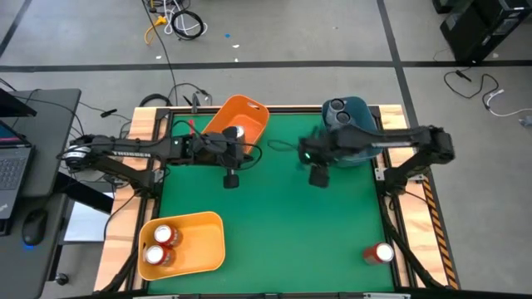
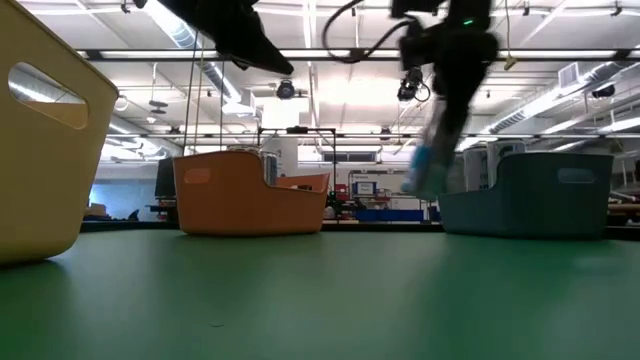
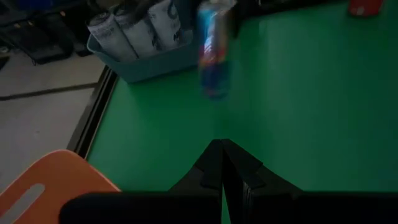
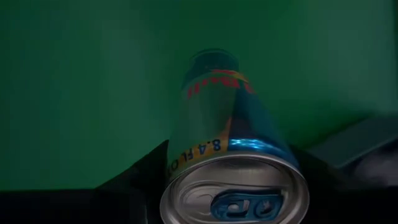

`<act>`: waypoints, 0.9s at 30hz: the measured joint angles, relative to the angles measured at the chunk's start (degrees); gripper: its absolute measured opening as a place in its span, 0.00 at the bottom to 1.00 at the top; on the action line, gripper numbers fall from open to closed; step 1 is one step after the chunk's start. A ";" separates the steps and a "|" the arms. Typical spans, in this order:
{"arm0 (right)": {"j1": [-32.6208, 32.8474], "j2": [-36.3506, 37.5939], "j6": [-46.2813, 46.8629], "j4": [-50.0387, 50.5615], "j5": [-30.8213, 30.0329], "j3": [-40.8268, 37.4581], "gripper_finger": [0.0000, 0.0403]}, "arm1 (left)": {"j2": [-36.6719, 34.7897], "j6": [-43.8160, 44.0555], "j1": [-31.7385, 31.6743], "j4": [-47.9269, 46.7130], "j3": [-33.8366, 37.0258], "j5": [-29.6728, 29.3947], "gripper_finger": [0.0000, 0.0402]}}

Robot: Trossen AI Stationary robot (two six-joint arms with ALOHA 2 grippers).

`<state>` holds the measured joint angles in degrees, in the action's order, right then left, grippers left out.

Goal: Sort soda cans
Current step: Put the blue soda can into the orange bin

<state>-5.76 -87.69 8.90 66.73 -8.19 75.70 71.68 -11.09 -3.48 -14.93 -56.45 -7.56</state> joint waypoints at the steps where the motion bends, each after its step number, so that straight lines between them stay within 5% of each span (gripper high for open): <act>1: -1.28 -1.86 -2.02 -0.38 -0.02 2.14 0.55 | -0.55 0.01 -0.09 1.66 0.93 0.16 0.01; 14: -5.75 -29.68 -13.50 13.80 2.30 35.41 0.55 | -11.19 1.05 -1.78 6.41 9.49 1.25 0.01; 20: -5.75 -38.61 -15.00 18.49 2.95 41.91 0.55 | -13.43 1.59 -1.73 5.59 10.89 1.23 0.01; 27: -5.68 -41.01 -15.63 18.84 3.18 42.88 0.55 | -13.33 1.86 -1.69 5.78 10.89 1.47 0.01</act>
<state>-11.44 -128.70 -6.73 85.58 -5.02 118.58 58.35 -9.23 -5.17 -9.15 -45.56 -6.09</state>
